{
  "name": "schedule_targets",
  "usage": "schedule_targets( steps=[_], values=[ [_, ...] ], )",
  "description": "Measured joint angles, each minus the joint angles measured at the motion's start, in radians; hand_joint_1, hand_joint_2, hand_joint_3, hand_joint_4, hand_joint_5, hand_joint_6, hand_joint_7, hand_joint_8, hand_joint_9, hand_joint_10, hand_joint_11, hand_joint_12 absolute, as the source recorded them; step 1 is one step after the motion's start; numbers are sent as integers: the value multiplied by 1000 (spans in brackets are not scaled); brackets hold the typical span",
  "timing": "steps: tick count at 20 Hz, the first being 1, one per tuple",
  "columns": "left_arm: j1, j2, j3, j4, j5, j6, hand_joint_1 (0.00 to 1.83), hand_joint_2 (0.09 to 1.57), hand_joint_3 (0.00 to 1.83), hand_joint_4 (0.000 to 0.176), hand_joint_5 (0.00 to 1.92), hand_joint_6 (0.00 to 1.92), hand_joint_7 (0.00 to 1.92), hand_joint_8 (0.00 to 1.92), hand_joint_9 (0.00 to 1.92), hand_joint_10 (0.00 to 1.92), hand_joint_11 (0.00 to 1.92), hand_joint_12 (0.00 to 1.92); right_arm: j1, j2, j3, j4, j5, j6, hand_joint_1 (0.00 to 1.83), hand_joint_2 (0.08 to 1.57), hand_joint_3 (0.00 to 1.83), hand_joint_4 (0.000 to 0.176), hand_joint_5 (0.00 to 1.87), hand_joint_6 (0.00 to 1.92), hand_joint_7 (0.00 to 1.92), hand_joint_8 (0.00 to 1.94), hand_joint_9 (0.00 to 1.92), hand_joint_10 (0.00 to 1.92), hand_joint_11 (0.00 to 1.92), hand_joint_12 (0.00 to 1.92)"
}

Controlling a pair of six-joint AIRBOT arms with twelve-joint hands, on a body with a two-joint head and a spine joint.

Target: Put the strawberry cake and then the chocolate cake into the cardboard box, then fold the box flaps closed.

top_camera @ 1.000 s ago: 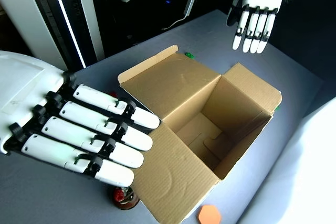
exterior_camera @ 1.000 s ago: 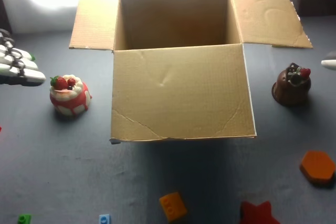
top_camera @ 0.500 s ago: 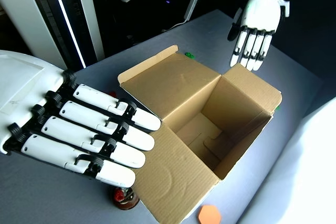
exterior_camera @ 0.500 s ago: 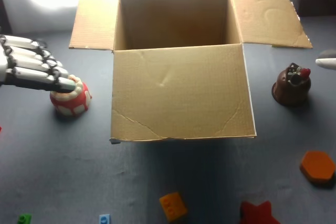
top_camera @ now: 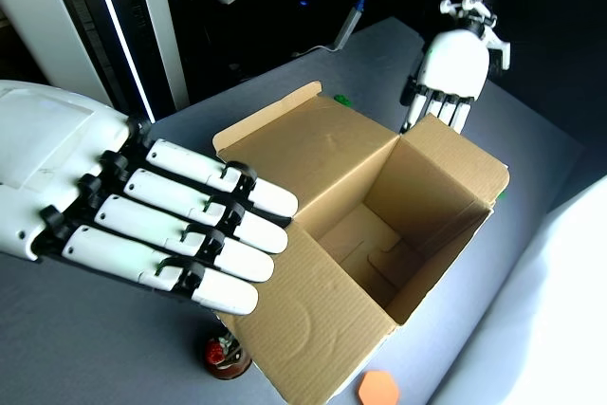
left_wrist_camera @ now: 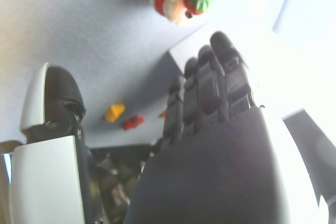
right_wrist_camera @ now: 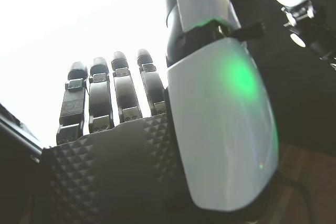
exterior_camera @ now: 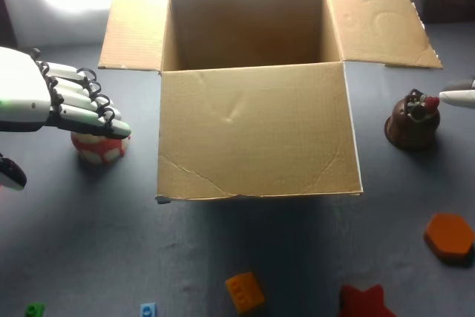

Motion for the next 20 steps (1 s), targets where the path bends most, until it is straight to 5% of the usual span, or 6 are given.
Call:
schedule_targets(
  steps=[13,20],
  values=[
    [-14,-195,185,-7,23,3,1086,996,10,66,72,1,167,2,159,5,0,703,0,0,0,0,0,0,976,1040,1,36,28,0,13,0,17,3,0,0],
    [1,-234,229,-17,38,8,1076,1029,12,64,83,8,179,5,185,10,0,783,0,0,0,1,24,0,930,1042,3,22,33,1,1,0,19,3,7,7]
  ],
)
